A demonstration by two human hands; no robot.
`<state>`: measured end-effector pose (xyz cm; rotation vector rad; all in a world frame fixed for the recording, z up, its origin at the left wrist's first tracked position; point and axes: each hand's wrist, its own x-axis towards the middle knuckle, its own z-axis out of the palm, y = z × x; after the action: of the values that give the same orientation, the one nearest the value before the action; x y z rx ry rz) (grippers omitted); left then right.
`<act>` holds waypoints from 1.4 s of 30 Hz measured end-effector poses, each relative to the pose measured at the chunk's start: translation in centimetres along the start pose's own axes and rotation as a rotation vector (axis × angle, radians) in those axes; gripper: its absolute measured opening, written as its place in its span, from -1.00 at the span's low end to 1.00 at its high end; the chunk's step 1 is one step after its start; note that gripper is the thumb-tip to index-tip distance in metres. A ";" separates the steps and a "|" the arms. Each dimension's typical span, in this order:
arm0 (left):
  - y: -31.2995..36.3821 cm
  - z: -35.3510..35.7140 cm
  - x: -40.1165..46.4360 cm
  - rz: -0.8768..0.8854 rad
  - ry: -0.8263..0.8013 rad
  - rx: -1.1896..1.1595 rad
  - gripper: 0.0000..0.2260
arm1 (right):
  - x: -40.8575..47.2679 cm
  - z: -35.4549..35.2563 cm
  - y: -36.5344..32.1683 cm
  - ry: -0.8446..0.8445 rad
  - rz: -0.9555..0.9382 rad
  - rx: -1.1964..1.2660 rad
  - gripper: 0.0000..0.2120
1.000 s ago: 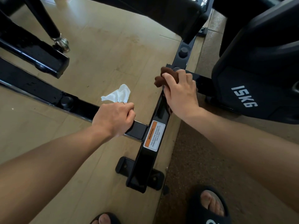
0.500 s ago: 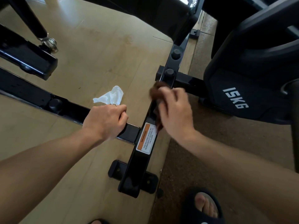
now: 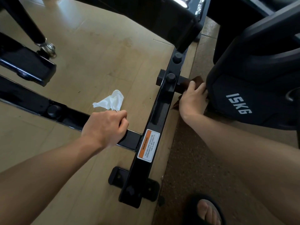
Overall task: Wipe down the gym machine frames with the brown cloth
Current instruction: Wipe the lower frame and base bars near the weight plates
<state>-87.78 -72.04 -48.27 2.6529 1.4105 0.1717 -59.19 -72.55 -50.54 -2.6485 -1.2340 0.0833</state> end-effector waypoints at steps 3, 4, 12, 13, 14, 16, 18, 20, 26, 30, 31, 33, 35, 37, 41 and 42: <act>0.0 0.0 0.0 0.010 0.008 -0.008 -0.74 | -3.0 0.5 0.0 -0.118 -0.060 0.209 -0.67; -0.1 0.0 0.0 0.011 0.011 -0.008 -0.75 | -3.9 0.5 0.0 -0.187 0.025 0.376 -0.67; 0.0 0.2 0.1 -0.006 -0.027 0.013 -0.78 | -6.2 -5.3 -1.2 -0.010 -0.064 0.727 -0.71; 0.0 0.2 0.1 -0.001 -0.029 0.017 -0.77 | -6.1 -5.9 -1.6 -0.014 -0.182 0.697 -0.69; -0.1 0.3 0.1 0.005 -0.028 0.019 -0.76 | -6.3 -6.0 -2.0 -0.033 -0.308 0.622 -0.68; -0.2 0.4 0.1 0.011 -0.026 0.015 -0.76 | -7.7 -5.4 -3.1 -0.062 -0.551 0.299 -0.67; -0.3 0.4 0.1 0.015 -0.022 0.007 -0.76 | -9.6 -4.7 -3.6 -0.052 -0.677 0.037 -0.68; -0.4 0.3 0.0 0.018 -0.017 0.001 -0.77 | -11.5 -4.8 -3.1 -0.057 -0.726 -0.001 -0.71; -0.4 0.4 0.1 0.004 -0.022 -0.014 -0.77 | -17.4 -4.6 0.3 -0.195 -1.092 0.133 -0.65; -0.6 0.0 0.6 -0.011 -0.103 -0.101 -0.79 | -12.0 -4.9 -1.3 -0.144 -1.011 0.129 -0.67; -0.6 -0.4 0.7 -0.036 -0.119 -0.209 -0.80 | -10.9 -5.1 -2.3 -0.121 -0.883 0.129 -0.67; -0.8 -1.8 0.9 -0.131 -0.068 -0.540 -0.81 | -10.5 -5.2 -4.1 -0.101 -0.681 0.064 -0.68; -1.4 -3.5 1.6 -0.213 0.093 -0.744 -0.80 | -12.0 -5.3 -5.7 -0.141 -0.610 0.029 -0.69; -2.3 -5.2 1.8 -0.253 0.195 -0.831 -0.81 | -13.9 -5.8 -7.0 -0.294 -0.583 0.125 -0.67; -2.2 -6.6 0.0 -0.244 0.186 -0.838 -0.85 | -14.1 -7.1 -8.6 -0.569 -0.455 0.354 -0.55; -1.7 -6.7 -0.8 -0.225 0.169 -0.782 -0.85 | -13.5 -7.4 -8.7 -0.614 -0.430 0.368 -0.50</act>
<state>-90.71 -71.31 -42.01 1.8641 1.3076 0.7586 -73.41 -78.73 -41.94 -2.0435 -1.7291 1.0007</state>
